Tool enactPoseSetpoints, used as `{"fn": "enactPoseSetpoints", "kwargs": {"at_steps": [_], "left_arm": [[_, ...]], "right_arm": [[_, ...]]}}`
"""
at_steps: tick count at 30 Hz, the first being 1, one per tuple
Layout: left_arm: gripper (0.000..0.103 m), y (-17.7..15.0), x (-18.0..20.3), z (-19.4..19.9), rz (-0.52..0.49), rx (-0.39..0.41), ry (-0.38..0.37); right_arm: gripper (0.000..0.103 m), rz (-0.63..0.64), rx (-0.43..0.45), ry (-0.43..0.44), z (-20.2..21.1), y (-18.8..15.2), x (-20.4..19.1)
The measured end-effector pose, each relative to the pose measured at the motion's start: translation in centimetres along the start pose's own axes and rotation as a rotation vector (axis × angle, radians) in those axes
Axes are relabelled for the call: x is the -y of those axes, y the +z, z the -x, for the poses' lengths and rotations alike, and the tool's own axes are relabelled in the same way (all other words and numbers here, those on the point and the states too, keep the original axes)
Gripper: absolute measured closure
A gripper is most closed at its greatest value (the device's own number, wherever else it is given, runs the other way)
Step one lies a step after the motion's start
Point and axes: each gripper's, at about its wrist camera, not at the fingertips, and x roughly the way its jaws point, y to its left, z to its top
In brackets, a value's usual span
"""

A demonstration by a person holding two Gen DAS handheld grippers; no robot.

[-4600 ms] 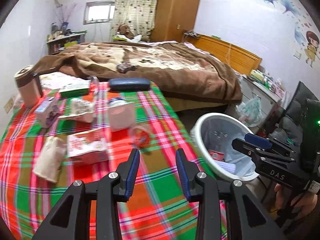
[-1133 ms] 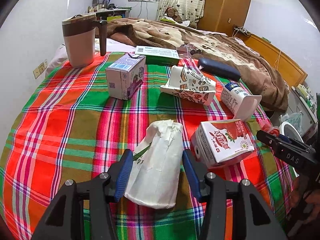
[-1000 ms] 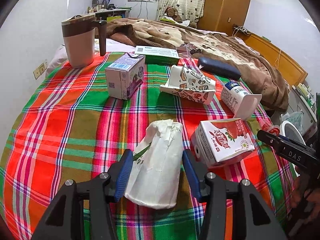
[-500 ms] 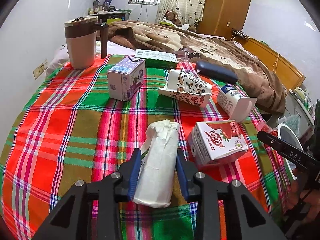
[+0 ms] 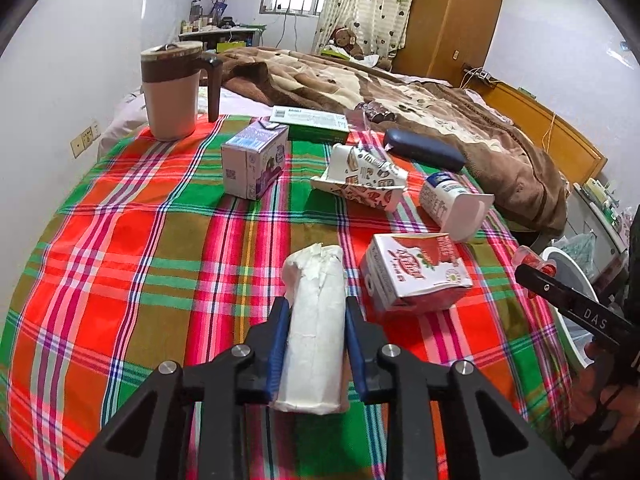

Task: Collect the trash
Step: 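Carry the tissue pack and clear cup over the bin and release both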

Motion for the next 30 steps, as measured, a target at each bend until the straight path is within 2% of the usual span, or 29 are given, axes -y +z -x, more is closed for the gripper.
{"fn": "enactPoseSetpoints", "kwargs": {"at_steps": [13,19,30], "left_arm": [[0.075,0.1,4.3,3.8,-0.061,0.054,-0.063],[0.075,0.4,8.1,5.1,-0.112,0.078,-0.116],[0.075,-0.1,15.9,5.1,-0.205,0.076,-0.221]], "right_arm": [[0.057,0.042,0.032,0.017,3.2,-0.7,0.5],[0.057,0.037,0.075,0.015,5.8,-0.7,2.1],[0.057,-0.004,0.123,-0.055,9.5,-1.1,7.0]]}}
